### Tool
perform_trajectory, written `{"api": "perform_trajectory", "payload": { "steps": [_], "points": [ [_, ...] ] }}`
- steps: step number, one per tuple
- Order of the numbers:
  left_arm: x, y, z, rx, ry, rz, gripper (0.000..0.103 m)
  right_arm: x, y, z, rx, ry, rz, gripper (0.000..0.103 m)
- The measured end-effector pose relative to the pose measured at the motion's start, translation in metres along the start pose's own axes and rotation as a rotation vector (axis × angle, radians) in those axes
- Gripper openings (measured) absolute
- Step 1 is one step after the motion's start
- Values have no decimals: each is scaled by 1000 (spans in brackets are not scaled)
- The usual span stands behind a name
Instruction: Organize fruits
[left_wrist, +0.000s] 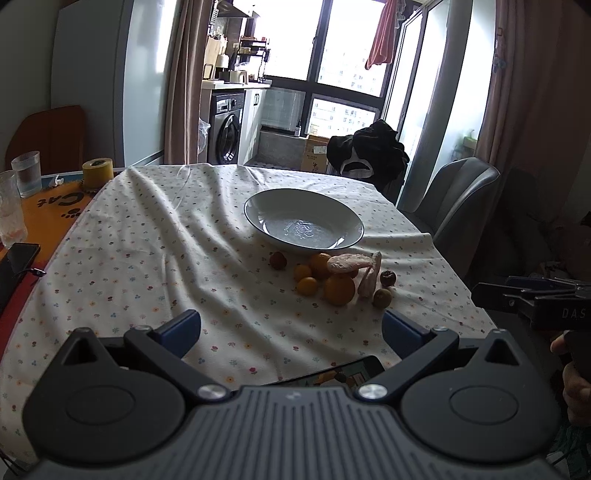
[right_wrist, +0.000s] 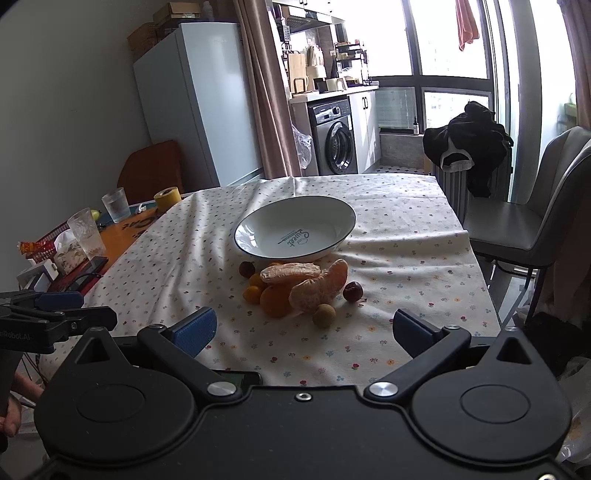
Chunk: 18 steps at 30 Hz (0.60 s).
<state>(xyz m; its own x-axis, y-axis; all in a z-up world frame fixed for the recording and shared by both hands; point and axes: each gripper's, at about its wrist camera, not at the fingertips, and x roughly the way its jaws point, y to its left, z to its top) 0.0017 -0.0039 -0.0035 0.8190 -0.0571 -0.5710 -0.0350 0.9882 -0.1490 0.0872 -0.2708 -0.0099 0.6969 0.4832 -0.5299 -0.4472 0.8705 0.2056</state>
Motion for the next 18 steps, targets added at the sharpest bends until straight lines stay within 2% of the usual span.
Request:
{"api": "perform_trajectory", "payload": {
  "steps": [18],
  "points": [
    [-2, -4, 0, 4, -8, -7, 103, -2, 1, 2, -4, -5, -32, 103]
  ]
}}
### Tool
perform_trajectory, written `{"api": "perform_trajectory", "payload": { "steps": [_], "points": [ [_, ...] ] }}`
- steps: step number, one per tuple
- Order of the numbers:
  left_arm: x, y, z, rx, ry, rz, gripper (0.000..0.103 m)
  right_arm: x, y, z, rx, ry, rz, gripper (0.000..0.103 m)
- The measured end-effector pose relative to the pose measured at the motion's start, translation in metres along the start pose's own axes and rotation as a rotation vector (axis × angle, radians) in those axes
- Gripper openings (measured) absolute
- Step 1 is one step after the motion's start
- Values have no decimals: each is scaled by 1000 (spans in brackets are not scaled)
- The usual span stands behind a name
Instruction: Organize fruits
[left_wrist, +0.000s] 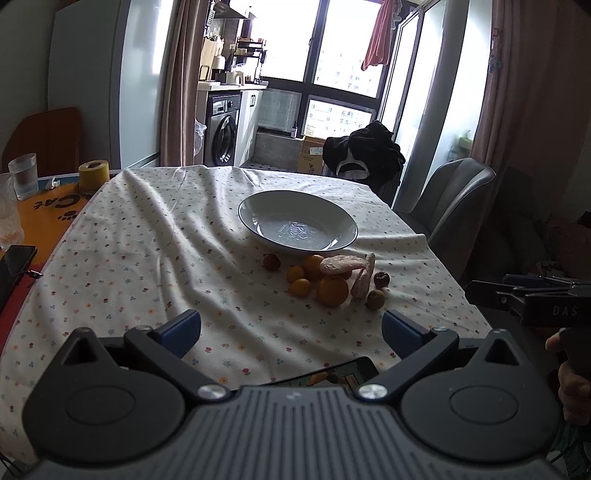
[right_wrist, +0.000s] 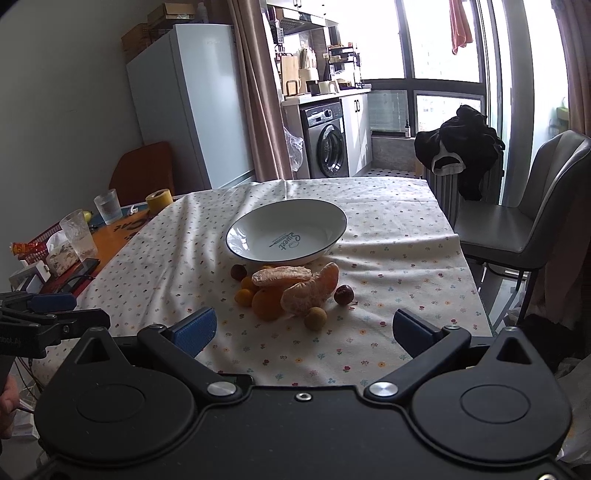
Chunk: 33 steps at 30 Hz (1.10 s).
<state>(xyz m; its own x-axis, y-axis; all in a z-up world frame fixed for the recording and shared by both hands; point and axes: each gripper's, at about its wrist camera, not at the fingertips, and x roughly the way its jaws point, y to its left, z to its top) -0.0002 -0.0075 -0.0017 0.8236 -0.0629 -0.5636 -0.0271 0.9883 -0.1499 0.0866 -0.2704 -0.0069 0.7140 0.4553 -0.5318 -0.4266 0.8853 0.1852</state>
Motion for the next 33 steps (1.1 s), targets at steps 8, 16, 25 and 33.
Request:
{"api": "perform_trajectory", "payload": {
  "steps": [8, 16, 25, 33],
  "points": [
    [-1, -3, 1, 14, -19, 10, 103, 0, -1, 0, 2, -1, -10, 103],
    [-4, -2, 1, 14, -37, 6, 103, 1, 1, -1, -6, 0, -18, 103],
    [-2, -4, 1, 14, -36, 37, 103, 2, 2, -3, -13, 9, -14, 103],
    [-1, -4, -2, 32, -28, 37, 103, 3, 13, -5, -34, 7, 0, 103]
  ]
}}
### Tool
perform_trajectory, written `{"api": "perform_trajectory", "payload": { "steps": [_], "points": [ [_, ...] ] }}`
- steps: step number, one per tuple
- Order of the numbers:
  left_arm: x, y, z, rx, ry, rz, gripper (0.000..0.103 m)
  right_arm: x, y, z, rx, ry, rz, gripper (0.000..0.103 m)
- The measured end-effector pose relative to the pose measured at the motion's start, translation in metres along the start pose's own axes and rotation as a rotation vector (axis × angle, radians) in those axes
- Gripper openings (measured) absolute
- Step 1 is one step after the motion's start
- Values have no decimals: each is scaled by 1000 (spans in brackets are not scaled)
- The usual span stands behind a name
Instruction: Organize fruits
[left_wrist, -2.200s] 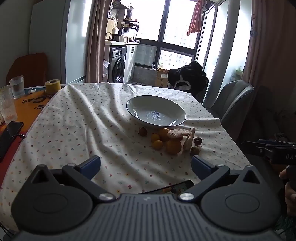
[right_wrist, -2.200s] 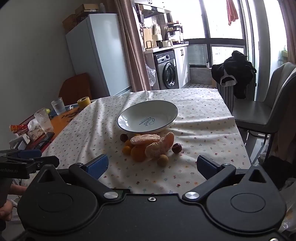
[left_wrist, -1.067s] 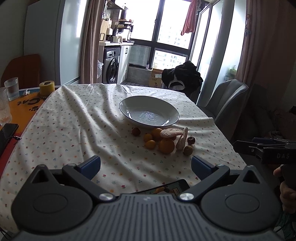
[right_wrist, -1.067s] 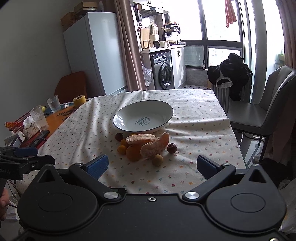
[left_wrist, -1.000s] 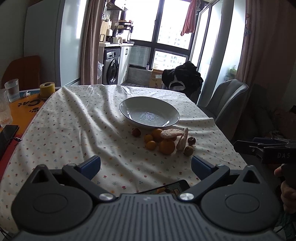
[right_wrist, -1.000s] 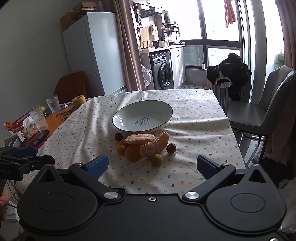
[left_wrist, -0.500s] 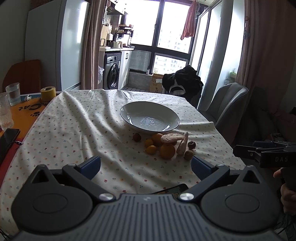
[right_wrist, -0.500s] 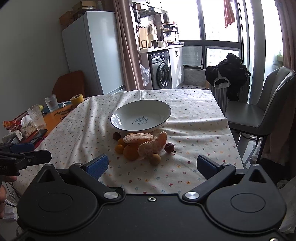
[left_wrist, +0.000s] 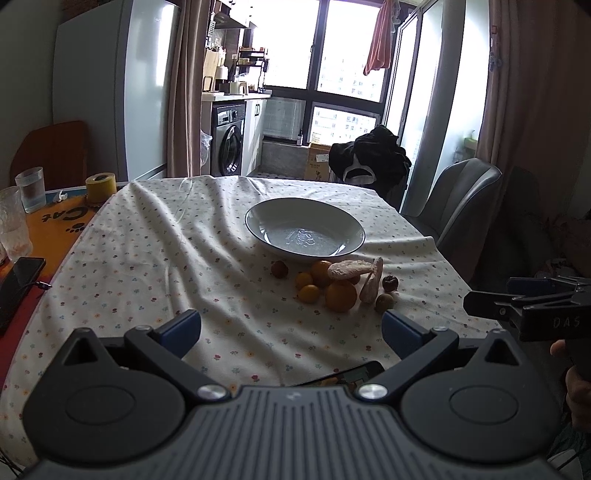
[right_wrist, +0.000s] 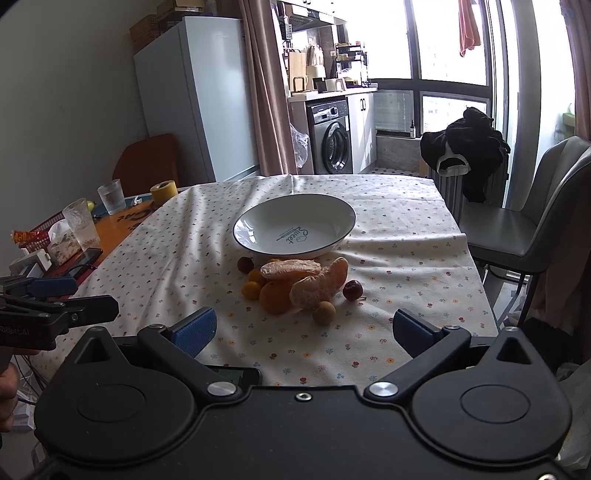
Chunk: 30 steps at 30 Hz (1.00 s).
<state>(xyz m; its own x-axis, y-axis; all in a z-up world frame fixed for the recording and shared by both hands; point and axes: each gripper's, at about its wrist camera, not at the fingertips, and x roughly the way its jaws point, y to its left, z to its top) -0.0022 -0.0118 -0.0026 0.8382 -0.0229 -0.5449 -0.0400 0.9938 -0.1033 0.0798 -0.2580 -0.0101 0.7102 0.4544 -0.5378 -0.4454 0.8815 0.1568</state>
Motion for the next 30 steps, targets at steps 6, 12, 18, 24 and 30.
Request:
{"api": "perform_trajectory", "payload": {
  "steps": [6, 12, 18, 24, 30],
  "points": [
    [3, 4, -2, -5, 5, 20, 103, 1, 2, 0, -3, -1, -5, 103],
    [6, 8, -3, -9, 14, 24, 103, 6, 1, -1, 11, 8, -9, 103],
    [20, 9, -3, -11, 31, 20, 103, 17, -3, 1, 18, 13, -9, 103],
    [40, 10, 1, -5, 55, 13, 103, 35, -6, 4, 26, 23, -6, 103],
    [59, 10, 3, 13, 70, -7, 103, 49, -9, 3, 30, 12, -26, 103]
  ]
}}
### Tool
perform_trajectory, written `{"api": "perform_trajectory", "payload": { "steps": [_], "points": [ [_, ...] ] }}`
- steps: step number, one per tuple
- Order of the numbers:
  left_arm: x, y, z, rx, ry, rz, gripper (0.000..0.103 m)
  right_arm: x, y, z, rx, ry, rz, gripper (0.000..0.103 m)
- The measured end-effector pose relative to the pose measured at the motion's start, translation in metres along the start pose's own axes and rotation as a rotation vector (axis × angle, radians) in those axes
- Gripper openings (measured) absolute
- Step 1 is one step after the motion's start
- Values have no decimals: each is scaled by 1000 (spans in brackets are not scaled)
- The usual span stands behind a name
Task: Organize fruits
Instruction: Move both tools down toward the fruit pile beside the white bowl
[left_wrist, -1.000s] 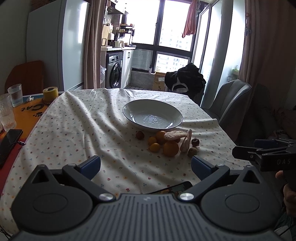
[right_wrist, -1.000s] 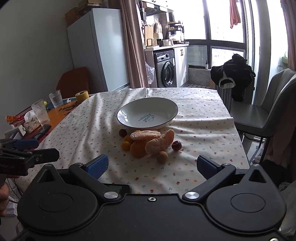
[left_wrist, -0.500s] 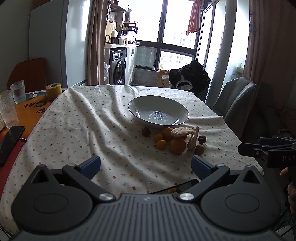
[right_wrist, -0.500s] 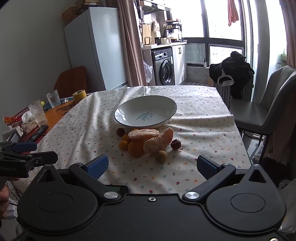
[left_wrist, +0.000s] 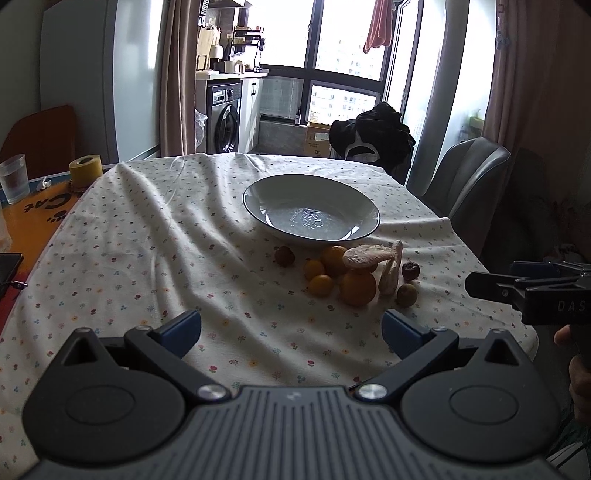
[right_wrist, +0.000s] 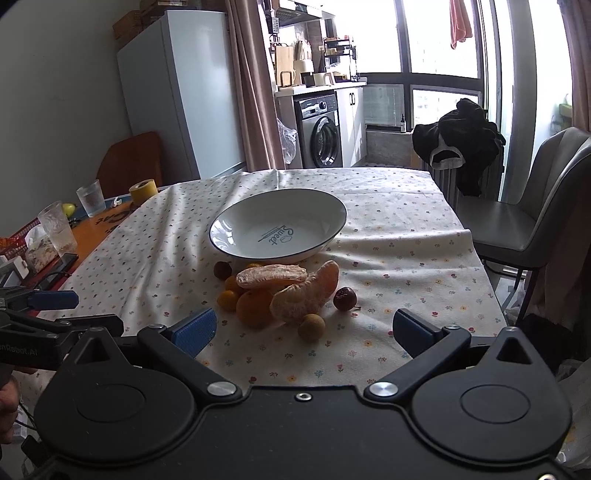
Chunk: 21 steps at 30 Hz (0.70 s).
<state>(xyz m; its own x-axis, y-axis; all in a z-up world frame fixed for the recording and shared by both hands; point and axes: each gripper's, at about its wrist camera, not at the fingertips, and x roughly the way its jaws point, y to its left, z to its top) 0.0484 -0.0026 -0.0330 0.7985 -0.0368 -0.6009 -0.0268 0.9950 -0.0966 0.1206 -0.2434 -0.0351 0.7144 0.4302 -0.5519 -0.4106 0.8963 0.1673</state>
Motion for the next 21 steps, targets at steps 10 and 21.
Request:
{"api": "perform_trajectory", "payload": {
  "steps": [10, 21],
  "points": [
    [34, -2, 6, 2, 42, -30, 101, 24, -7, -3, 16, 25, 49, 103],
    [69, -13, 16, 43, 94, -70, 97, 44, -15, -5, 53, 48, 69, 101]
  ]
}}
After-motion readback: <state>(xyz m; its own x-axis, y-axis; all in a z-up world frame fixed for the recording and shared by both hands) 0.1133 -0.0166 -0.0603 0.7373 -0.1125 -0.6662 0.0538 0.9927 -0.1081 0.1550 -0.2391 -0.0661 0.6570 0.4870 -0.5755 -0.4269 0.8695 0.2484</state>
